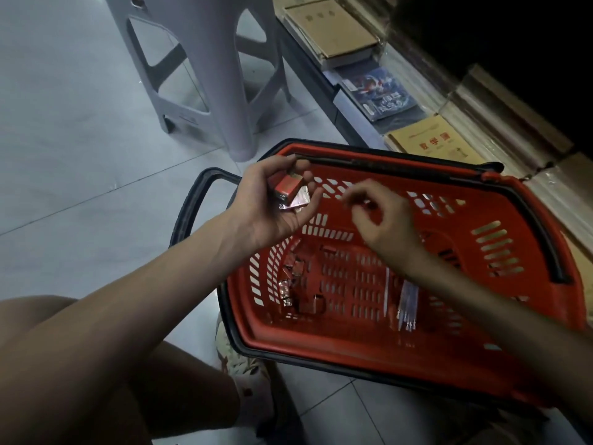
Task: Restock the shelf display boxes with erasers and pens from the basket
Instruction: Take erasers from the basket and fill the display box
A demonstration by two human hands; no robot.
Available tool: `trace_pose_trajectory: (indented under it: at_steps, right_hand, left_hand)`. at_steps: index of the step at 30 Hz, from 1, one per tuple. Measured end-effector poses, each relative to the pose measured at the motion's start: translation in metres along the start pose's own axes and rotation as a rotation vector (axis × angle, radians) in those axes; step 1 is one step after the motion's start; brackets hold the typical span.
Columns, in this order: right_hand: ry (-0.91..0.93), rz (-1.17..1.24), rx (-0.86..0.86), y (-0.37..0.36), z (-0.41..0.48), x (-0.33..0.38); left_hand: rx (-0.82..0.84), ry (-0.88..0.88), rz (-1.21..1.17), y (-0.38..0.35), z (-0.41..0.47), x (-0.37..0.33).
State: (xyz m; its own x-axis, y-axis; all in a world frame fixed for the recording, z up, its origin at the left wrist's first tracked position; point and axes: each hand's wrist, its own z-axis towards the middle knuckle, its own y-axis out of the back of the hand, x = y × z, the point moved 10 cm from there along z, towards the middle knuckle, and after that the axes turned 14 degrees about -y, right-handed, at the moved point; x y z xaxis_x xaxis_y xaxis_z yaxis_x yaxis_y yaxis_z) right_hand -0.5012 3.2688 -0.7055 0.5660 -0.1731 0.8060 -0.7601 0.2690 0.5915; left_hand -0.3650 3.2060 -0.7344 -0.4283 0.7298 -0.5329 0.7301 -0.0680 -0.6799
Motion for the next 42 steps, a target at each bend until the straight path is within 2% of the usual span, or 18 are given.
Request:
trace_pose_trajectory:
  at_steps: [2,4,5,10,12,16,19,22,26,31,37,42]
  right_hand:
    - [-0.133,-0.209,0.213,-0.052,0.0,-0.065]
    - [-0.144,-0.487,0.377,-0.1,-0.004,-0.119]
    - [-0.15,-0.58,0.414,-0.117,-0.002,-0.14]
    - [-0.272,-0.62,0.445,-0.171,0.016,-0.213]
    - [-0.266,-0.608,0.449,-0.179,0.015,-0.223]
    - [-0.244,-0.516,0.507,-0.177,0.001,-0.197]
    - [-0.104,-0.599,0.699,-0.194,-0.025,-0.175]
    - [-0.054,-0.572,0.853,-0.214,-0.061,-0.165]
    - [-0.05,-0.629,0.885,-0.225,-0.085,-0.168]
    - [-0.034,-0.529,0.849,-0.211,-0.083,-0.148]
    - [-0.122,-0.51,0.825,-0.205,-0.08,-0.143]
    - [-0.318,-0.524,0.747,-0.185,-0.068,-0.162]
  left_hand:
    - [-0.036,0.012,0.022,0.006,0.001,0.004]
    - [-0.055,0.027,0.053,0.012,0.002,0.009]
    - [-0.062,0.033,0.061,0.014,0.001,0.012]
    - [-0.106,0.067,0.111,0.03,-0.005,0.022]
    - [-0.12,0.086,0.133,0.033,-0.007,0.026]
    - [-0.148,0.126,0.179,0.033,-0.008,0.035]
    - [-0.163,0.133,0.21,0.033,-0.007,0.038]
    - [-0.189,0.126,0.222,0.035,-0.006,0.038]
    - [-0.199,0.12,0.216,0.035,-0.004,0.032]
    - [-0.186,0.098,0.212,0.03,-0.001,0.024]
    - [-0.16,0.1,0.229,0.023,-0.001,0.025]
    - [-0.154,0.072,0.248,0.021,0.001,0.018]
